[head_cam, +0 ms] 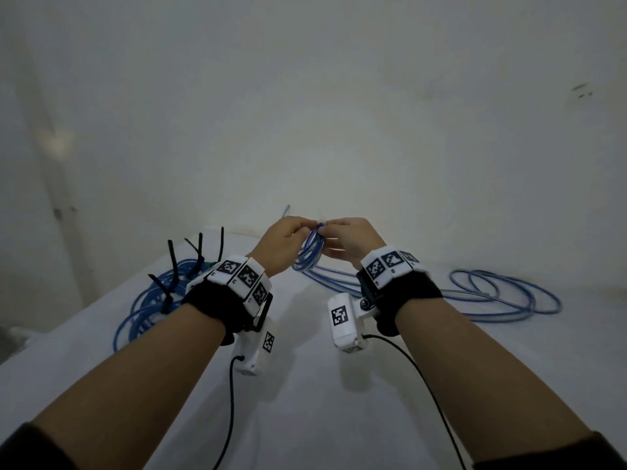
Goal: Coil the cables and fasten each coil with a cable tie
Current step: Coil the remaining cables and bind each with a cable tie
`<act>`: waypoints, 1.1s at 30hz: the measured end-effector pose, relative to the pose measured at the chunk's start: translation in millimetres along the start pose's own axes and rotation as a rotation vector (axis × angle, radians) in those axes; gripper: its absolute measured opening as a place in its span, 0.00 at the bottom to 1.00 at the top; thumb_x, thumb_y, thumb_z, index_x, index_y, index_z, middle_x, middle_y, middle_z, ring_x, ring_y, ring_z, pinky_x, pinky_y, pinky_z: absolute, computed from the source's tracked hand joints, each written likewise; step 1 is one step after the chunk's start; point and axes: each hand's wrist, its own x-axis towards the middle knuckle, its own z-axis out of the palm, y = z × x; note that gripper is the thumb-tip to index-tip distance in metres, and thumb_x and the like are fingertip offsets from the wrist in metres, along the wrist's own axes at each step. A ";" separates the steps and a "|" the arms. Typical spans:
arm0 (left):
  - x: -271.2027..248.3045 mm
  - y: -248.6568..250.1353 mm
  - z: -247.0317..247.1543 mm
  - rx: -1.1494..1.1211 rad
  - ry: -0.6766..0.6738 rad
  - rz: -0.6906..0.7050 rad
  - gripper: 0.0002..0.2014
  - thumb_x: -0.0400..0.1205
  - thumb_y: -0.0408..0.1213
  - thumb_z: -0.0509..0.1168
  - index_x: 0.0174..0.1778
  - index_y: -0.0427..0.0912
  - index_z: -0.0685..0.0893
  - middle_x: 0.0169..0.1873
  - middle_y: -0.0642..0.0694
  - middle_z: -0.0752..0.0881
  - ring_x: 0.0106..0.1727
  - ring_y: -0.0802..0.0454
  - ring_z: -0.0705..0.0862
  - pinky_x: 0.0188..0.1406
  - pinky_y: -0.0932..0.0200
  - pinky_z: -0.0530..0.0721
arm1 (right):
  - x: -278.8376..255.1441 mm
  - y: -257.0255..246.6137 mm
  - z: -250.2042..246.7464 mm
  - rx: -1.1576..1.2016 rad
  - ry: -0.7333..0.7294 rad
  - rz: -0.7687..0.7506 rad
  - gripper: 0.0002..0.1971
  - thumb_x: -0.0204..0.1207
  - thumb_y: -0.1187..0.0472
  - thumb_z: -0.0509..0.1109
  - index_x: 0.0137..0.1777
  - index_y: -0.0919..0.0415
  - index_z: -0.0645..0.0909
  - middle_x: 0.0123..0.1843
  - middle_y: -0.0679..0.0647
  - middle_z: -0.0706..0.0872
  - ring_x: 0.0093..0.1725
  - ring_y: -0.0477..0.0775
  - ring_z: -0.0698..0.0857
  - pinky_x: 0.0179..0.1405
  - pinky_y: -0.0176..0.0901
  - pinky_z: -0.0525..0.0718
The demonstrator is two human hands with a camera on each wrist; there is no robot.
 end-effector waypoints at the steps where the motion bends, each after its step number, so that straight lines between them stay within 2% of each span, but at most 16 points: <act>1: 5.2 -10.7 -3.6 0.045 0.048 -0.041 0.15 0.85 0.32 0.55 0.65 0.37 0.80 0.61 0.41 0.80 0.66 0.47 0.75 0.69 0.58 0.70 | 4.0 0.4 3.0 0.037 -0.017 0.014 0.03 0.77 0.74 0.66 0.45 0.69 0.80 0.36 0.61 0.83 0.32 0.53 0.83 0.29 0.37 0.85; 3: 14.4 -29.7 -9.2 0.094 0.113 -0.152 0.17 0.85 0.38 0.57 0.69 0.41 0.75 0.67 0.39 0.76 0.70 0.43 0.72 0.72 0.50 0.68 | 12.1 2.8 7.9 0.122 -0.043 0.038 0.07 0.78 0.74 0.63 0.54 0.72 0.79 0.38 0.62 0.83 0.33 0.53 0.83 0.28 0.37 0.85; 5: 20.6 -40.8 -12.0 0.043 0.088 -0.277 0.19 0.85 0.42 0.56 0.72 0.42 0.72 0.68 0.38 0.76 0.70 0.42 0.73 0.69 0.52 0.71 | 21.4 7.0 12.6 0.220 -0.064 0.060 0.11 0.79 0.75 0.61 0.60 0.75 0.77 0.39 0.63 0.84 0.33 0.53 0.84 0.27 0.37 0.86; 8: 27.3 -53.9 -14.2 -0.113 0.111 -0.391 0.16 0.85 0.40 0.57 0.67 0.41 0.78 0.52 0.39 0.84 0.55 0.39 0.84 0.58 0.44 0.84 | 38.1 15.0 22.8 0.288 -0.071 0.082 0.11 0.81 0.75 0.58 0.60 0.78 0.75 0.38 0.65 0.82 0.33 0.54 0.83 0.30 0.39 0.86; 10: 30.6 -61.8 -17.4 -0.119 0.205 -0.411 0.13 0.83 0.35 0.60 0.60 0.37 0.82 0.43 0.39 0.85 0.42 0.41 0.87 0.50 0.45 0.87 | 46.2 20.9 29.2 0.198 -0.084 0.087 0.06 0.80 0.72 0.61 0.52 0.74 0.78 0.40 0.65 0.81 0.34 0.56 0.82 0.34 0.42 0.85; 11: 32.8 -67.1 -20.2 -0.064 0.241 -0.414 0.11 0.82 0.34 0.61 0.58 0.37 0.84 0.43 0.39 0.86 0.41 0.42 0.87 0.49 0.47 0.87 | 50.7 24.6 33.8 0.111 -0.109 0.098 0.04 0.79 0.70 0.64 0.51 0.71 0.78 0.42 0.65 0.81 0.34 0.57 0.82 0.34 0.44 0.86; 14: 37.6 -82.3 -28.5 0.106 0.229 -0.435 0.10 0.81 0.35 0.63 0.56 0.39 0.84 0.50 0.38 0.88 0.50 0.42 0.87 0.54 0.48 0.85 | 67.4 37.7 49.2 -0.165 -0.140 0.161 0.09 0.76 0.71 0.68 0.55 0.66 0.76 0.46 0.64 0.82 0.36 0.59 0.85 0.37 0.49 0.89; 16: 39.1 -93.0 -32.6 0.213 0.154 -0.470 0.12 0.82 0.37 0.62 0.59 0.38 0.82 0.52 0.39 0.87 0.55 0.42 0.85 0.56 0.52 0.83 | 82.9 47.7 61.1 -0.237 -0.143 0.185 0.06 0.75 0.74 0.68 0.48 0.66 0.77 0.44 0.64 0.83 0.39 0.61 0.85 0.45 0.53 0.88; 18: 39.4 -100.4 -37.2 0.289 0.125 -0.503 0.13 0.83 0.39 0.60 0.60 0.38 0.81 0.52 0.41 0.85 0.56 0.43 0.83 0.51 0.57 0.79 | 98.3 58.5 72.2 -0.298 -0.176 0.203 0.05 0.75 0.74 0.68 0.42 0.65 0.78 0.40 0.60 0.82 0.40 0.58 0.85 0.43 0.45 0.88; 20: 39.7 -104.8 -42.1 0.330 0.129 -0.493 0.10 0.83 0.40 0.59 0.52 0.40 0.83 0.45 0.42 0.83 0.49 0.44 0.82 0.45 0.57 0.75 | 105.7 65.3 82.5 -0.351 -0.222 0.213 0.07 0.75 0.73 0.67 0.53 0.69 0.81 0.39 0.56 0.81 0.36 0.52 0.84 0.30 0.34 0.86; 22: 40.9 -108.2 -46.2 0.382 0.143 -0.462 0.09 0.82 0.39 0.57 0.43 0.42 0.82 0.38 0.42 0.83 0.42 0.44 0.80 0.42 0.56 0.76 | 114.8 73.1 93.4 -0.445 -0.223 0.234 0.12 0.75 0.71 0.69 0.58 0.71 0.81 0.37 0.57 0.83 0.32 0.50 0.84 0.27 0.36 0.86; 24: 42.0 -110.4 -49.6 0.398 0.199 -0.446 0.09 0.82 0.39 0.58 0.48 0.42 0.83 0.44 0.43 0.84 0.48 0.45 0.81 0.47 0.55 0.77 | 120.1 77.9 101.1 -0.566 -0.222 0.254 0.09 0.74 0.67 0.72 0.51 0.72 0.84 0.33 0.60 0.85 0.28 0.52 0.86 0.33 0.42 0.89; 26: 44.6 -110.0 -49.6 0.375 0.247 -0.417 0.11 0.82 0.40 0.58 0.54 0.41 0.82 0.51 0.45 0.84 0.54 0.46 0.81 0.50 0.56 0.77 | 124.3 84.2 103.1 -0.599 -0.243 0.259 0.10 0.73 0.66 0.73 0.50 0.73 0.84 0.36 0.62 0.87 0.33 0.57 0.87 0.45 0.51 0.90; 29: 49.8 -103.8 -43.6 0.345 0.220 -0.375 0.10 0.83 0.40 0.58 0.53 0.43 0.82 0.52 0.46 0.85 0.49 0.51 0.79 0.48 0.58 0.75 | 127.6 91.4 94.1 -0.577 -0.256 0.249 0.14 0.74 0.66 0.72 0.57 0.73 0.82 0.44 0.63 0.86 0.41 0.59 0.87 0.49 0.51 0.89; 31: 53.6 -97.8 -35.8 0.337 0.172 -0.344 0.09 0.83 0.40 0.58 0.52 0.43 0.82 0.52 0.47 0.84 0.47 0.53 0.78 0.46 0.59 0.73 | 127.2 89.5 82.1 -0.624 -0.228 0.256 0.14 0.75 0.64 0.72 0.56 0.74 0.81 0.46 0.64 0.86 0.45 0.63 0.88 0.52 0.56 0.88; 33: 56.8 -90.7 -25.4 0.336 0.117 -0.319 0.09 0.83 0.40 0.58 0.53 0.43 0.81 0.52 0.48 0.84 0.48 0.54 0.77 0.47 0.59 0.72 | 131.7 85.7 61.4 -0.825 -0.175 0.209 0.16 0.74 0.61 0.73 0.55 0.74 0.82 0.49 0.65 0.87 0.51 0.65 0.87 0.56 0.58 0.86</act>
